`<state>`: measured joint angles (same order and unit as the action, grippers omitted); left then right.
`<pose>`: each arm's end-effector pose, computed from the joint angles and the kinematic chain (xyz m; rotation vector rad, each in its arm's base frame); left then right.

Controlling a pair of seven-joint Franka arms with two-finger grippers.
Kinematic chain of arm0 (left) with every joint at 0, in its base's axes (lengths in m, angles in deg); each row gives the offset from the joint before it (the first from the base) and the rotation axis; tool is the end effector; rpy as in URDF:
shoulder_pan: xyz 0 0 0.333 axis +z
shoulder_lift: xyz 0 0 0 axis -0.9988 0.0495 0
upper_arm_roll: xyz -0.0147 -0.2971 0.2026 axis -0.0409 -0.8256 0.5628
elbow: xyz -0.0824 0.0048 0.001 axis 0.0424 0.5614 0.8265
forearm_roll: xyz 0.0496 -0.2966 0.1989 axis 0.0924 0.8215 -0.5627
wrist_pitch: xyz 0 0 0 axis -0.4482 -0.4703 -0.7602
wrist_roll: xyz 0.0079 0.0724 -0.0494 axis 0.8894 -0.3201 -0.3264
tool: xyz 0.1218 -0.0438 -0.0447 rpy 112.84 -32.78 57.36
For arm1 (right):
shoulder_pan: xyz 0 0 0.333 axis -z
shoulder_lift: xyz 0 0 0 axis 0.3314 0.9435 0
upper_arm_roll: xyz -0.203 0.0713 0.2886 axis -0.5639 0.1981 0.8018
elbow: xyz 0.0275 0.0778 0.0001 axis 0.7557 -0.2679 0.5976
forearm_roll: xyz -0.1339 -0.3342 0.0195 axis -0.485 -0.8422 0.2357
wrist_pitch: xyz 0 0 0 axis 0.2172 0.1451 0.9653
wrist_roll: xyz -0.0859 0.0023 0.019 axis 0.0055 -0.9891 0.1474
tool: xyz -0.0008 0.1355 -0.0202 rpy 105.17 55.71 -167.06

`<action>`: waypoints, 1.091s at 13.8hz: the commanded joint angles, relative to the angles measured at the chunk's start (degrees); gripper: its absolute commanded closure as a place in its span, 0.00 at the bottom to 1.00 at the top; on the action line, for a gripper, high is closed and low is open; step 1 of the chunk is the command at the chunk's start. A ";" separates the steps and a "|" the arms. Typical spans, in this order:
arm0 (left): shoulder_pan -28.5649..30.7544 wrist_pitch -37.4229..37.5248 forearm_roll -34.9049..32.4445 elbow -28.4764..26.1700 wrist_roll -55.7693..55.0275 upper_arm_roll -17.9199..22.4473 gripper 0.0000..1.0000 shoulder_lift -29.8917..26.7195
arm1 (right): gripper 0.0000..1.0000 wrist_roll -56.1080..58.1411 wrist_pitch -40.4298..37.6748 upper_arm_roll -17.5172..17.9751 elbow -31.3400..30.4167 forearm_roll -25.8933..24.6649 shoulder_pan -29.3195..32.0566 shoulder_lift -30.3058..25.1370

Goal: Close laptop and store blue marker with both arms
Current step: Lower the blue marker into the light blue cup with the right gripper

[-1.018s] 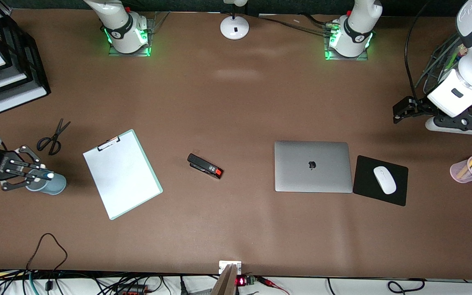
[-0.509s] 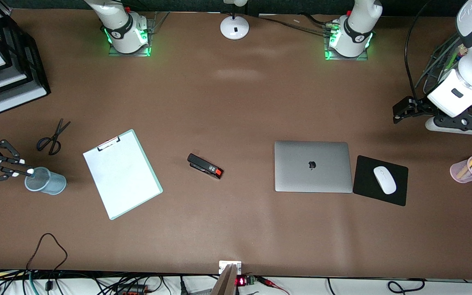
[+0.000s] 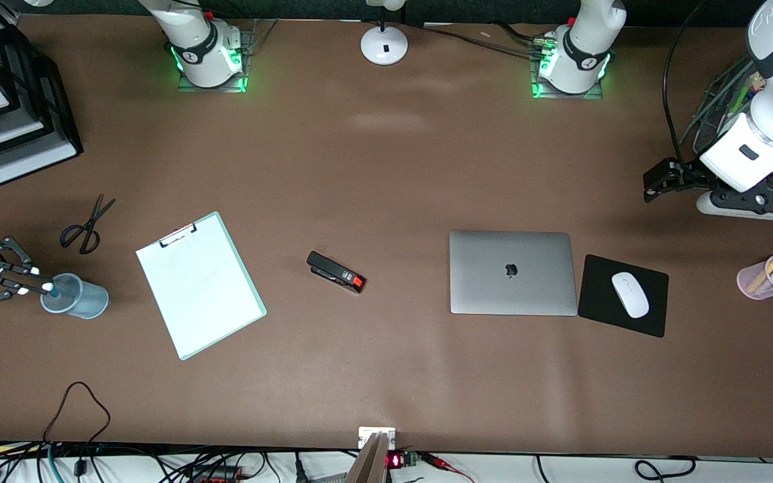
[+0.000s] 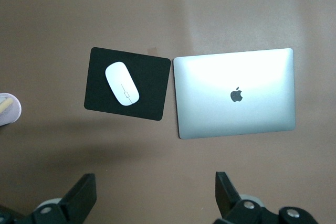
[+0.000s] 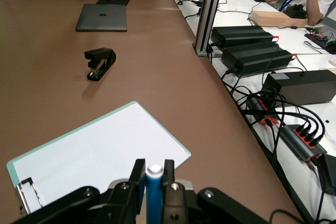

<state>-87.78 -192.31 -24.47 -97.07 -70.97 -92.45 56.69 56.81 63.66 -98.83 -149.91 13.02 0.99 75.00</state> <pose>0.5391 -0.0362 0.5711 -3.1380 0.1197 -0.0414 0.6733 -0.2179 0.3781 -1.8278 -1.5874 -1.0441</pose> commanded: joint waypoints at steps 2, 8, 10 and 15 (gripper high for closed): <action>-0.27 0.96 -0.38 0.81 -0.53 0.12 0.00 -0.07 | 0.99 2.79 -0.70 0.71 0.73 1.71 1.45 1.25; -0.35 1.14 -0.38 0.81 -0.53 0.12 0.00 -0.07 | 0.99 6.14 -0.26 0.71 1.96 1.79 2.59 3.45; -0.27 1.14 -0.38 0.81 -0.53 0.12 0.00 -0.07 | 0.99 7.19 -0.17 0.71 1.96 1.79 2.86 3.80; -0.27 1.14 -0.38 0.81 -0.70 0.12 0.00 -0.07 | 0.99 7.28 -0.17 0.71 1.96 3.72 4.00 6.26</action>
<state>-87.78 -192.26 -24.47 -97.07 -70.97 -92.45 56.70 62.94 63.87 -98.83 -149.56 14.56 3.65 79.52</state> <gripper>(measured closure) 0.000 0.828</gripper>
